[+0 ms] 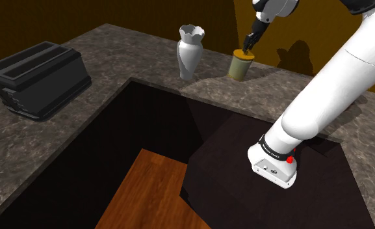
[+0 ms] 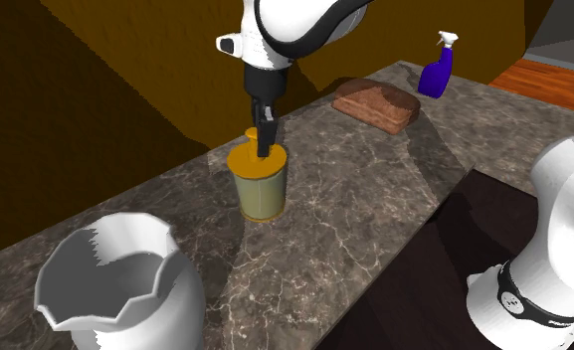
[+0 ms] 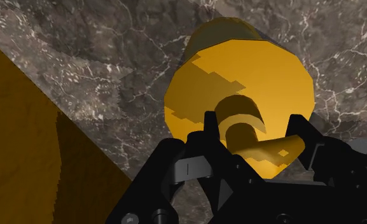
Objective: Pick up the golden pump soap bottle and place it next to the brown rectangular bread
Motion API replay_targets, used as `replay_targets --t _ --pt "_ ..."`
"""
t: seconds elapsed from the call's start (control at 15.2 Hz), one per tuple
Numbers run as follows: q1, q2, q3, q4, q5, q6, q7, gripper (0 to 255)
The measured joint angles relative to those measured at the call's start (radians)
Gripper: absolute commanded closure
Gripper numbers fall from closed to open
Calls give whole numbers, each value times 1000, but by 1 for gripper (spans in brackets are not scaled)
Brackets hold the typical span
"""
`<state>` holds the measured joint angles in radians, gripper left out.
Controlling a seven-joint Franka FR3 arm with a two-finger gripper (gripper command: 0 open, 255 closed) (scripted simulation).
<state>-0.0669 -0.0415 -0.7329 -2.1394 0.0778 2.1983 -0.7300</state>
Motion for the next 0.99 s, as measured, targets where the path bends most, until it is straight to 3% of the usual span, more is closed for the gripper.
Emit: replay_targets --t 0.99 --pt "1 -72 17 141 -62 -193 55 255"
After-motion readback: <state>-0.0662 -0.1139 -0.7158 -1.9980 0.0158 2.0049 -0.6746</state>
